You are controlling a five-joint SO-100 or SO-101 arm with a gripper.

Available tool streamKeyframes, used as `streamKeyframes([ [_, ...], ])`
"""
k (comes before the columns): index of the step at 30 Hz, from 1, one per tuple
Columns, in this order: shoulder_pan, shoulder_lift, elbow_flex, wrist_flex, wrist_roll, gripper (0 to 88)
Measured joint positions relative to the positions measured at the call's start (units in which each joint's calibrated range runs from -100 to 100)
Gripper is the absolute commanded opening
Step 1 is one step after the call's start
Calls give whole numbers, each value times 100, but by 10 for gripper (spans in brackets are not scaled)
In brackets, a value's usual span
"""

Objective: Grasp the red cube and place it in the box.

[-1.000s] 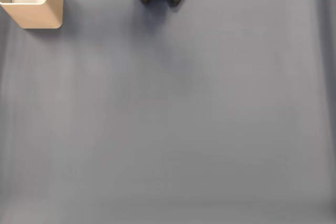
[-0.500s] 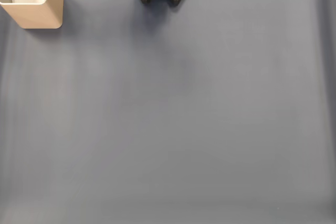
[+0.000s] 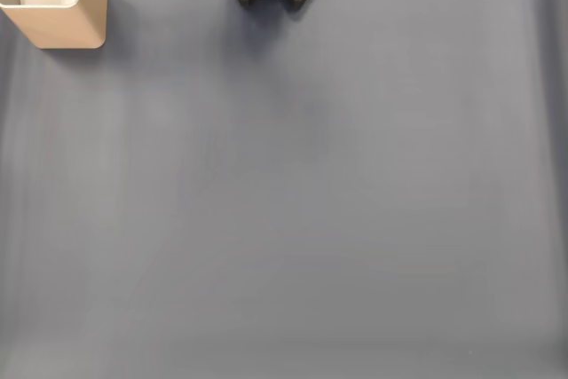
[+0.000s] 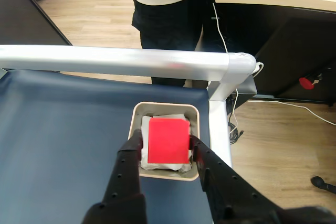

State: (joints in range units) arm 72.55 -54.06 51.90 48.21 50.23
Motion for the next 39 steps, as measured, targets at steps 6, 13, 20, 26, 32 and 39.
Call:
streamKeyframes([
  [6,-30,0,9,-8,-29,455],
  [13,-30,-9,36,-8,-78,561],
  [20,-74,-69,118,-8,-78,572],
  [26,-126,-165,208,-24,-78,572],
  [32,-141,-191,217,-40,-83,572],
  [39,-141,-208,217,-56,-151,535],
])
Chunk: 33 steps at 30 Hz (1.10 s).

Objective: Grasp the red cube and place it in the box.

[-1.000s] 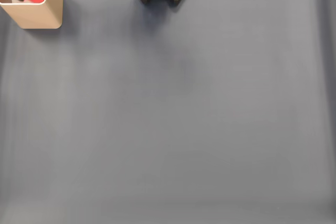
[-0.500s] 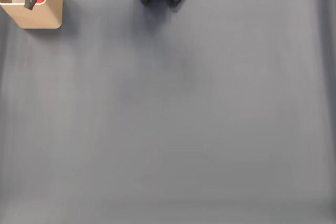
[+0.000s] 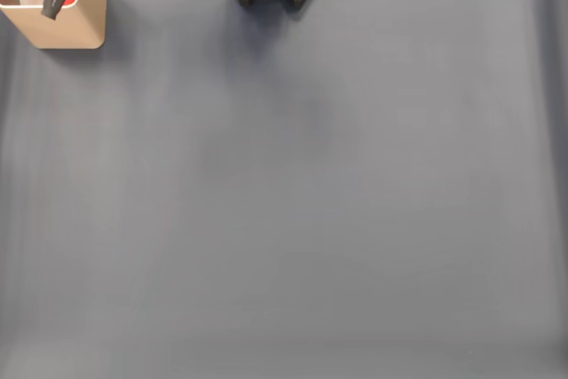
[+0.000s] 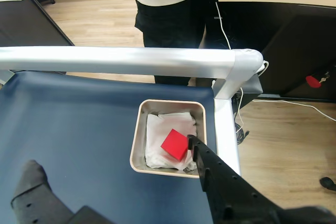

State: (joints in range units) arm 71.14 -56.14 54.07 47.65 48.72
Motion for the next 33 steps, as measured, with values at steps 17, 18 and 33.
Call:
streamKeyframes([
  [17,-304,9,0,0,-103,90],
  [18,-319,17,0,0,-103,69],
  [33,-1714,625,-705,0,-29,0],
])
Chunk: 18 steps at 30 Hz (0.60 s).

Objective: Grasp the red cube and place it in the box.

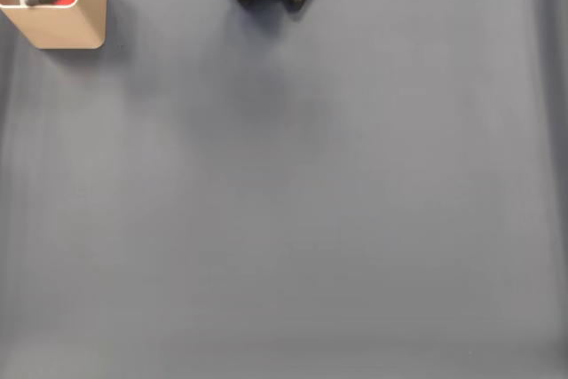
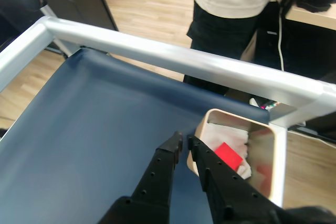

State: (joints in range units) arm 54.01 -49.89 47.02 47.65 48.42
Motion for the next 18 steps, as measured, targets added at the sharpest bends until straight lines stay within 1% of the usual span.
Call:
streamKeyframes([
  [14,-2070,408,-271,-8,59,0],
  [18,-2685,426,-271,-151,68,0],
])
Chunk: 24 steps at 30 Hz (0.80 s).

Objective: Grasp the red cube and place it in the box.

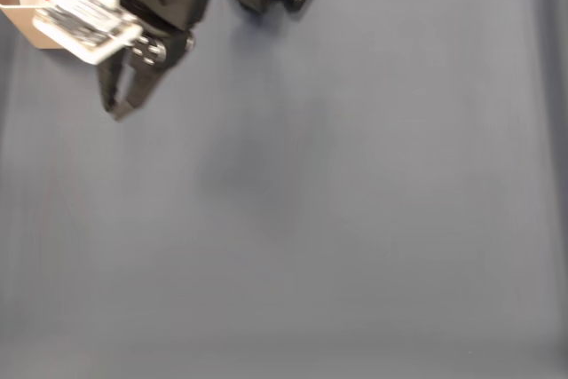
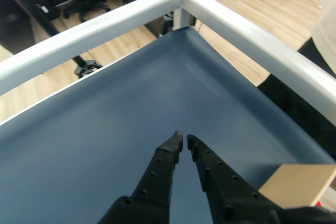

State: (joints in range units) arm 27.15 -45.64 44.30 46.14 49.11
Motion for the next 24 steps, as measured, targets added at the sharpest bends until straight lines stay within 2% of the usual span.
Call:
streamKeyframes([
  [14,-1973,-304,904,-485,63,0],
  [24,-2715,-955,2052,-1018,68,0],
])
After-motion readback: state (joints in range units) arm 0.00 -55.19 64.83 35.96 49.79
